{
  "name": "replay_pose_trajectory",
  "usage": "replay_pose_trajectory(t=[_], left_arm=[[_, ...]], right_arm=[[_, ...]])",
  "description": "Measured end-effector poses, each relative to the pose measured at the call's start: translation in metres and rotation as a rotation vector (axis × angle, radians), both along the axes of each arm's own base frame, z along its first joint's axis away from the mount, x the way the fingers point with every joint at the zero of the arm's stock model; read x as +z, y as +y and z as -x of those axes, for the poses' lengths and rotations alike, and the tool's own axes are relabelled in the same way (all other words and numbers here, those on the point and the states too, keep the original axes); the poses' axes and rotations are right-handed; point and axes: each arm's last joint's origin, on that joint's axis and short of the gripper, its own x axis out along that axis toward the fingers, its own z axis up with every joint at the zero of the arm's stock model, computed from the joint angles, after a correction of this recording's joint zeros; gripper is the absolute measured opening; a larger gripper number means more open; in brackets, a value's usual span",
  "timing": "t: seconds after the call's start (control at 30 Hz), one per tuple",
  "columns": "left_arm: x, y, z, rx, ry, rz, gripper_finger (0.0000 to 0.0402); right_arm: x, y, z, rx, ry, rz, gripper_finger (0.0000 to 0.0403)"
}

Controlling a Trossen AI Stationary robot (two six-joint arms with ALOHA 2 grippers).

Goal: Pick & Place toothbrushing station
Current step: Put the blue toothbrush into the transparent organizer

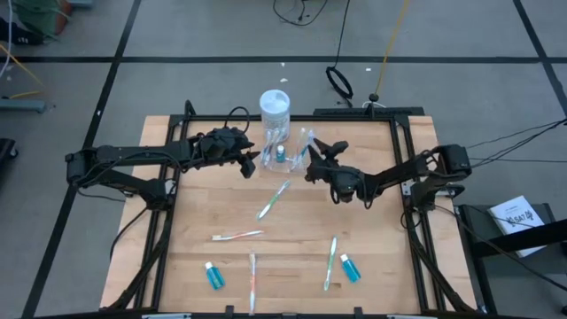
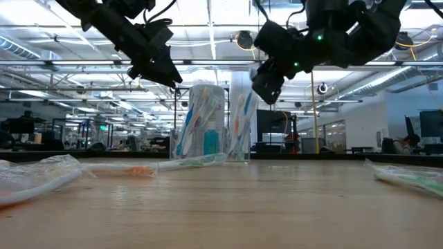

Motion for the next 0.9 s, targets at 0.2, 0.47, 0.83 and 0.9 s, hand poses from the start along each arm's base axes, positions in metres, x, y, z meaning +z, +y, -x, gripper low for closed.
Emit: replay_pose_trajectory(t=[0.2,0.47,0.83,0.9], left_arm=[[0.0,0.0,0.0,0.0,0.0,0.0,0.0184],[0.0,0.0,0.0,0.0,0.0,0.0,0.0184],[0.0,0.0,0.0,0.001,0.0,0.0,0.0184],[0.0,0.0,0.0,0.001,0.0,0.0,0.0184]], right_arm=[[-0.025,-0.018,0.0,0.186,0.109,-0.185,0.0144],[-0.018,-0.032,0.006,0.088,0.07,-0.202,0.0157],[-0.008,-0.019,0.012,0.243,0.044,-0.336,0.0192],[-0.01,-0.02,0.012,0.284,0.044,-0.381,0.02]])
